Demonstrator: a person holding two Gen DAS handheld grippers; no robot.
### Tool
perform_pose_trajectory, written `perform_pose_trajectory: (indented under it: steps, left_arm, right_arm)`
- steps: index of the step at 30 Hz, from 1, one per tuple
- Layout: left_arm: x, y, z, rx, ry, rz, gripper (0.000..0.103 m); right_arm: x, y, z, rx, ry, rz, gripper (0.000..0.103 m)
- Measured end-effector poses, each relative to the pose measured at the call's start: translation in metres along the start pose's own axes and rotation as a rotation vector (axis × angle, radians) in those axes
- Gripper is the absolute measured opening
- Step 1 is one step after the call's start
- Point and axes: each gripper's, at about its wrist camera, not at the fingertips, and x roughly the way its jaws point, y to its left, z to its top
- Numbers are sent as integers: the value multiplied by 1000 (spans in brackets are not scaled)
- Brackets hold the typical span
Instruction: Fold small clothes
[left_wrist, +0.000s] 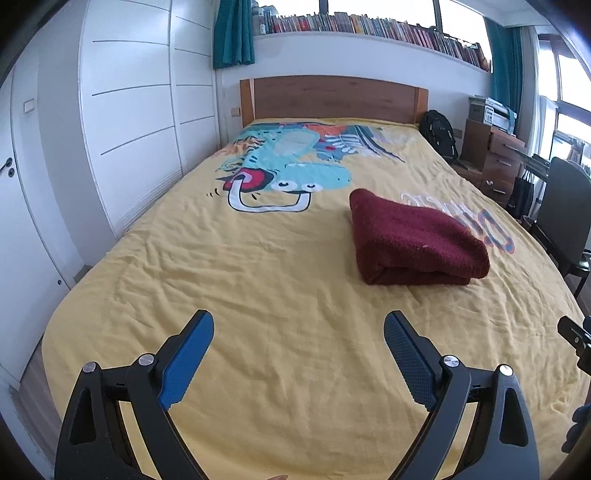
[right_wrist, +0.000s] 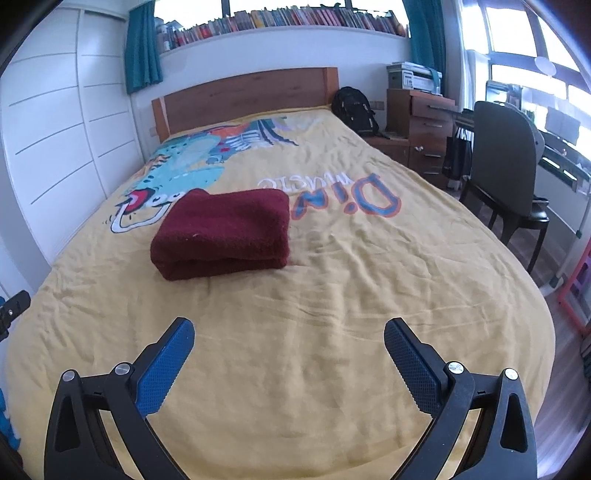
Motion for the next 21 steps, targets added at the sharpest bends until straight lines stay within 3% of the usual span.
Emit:
perform_pose_trajectory:
  steps: [21]
  left_arm:
    - [-22, 2, 5, -14, -76, 11, 97]
  right_arm:
    - [-6, -12, -13, 16, -3, -43, 103]
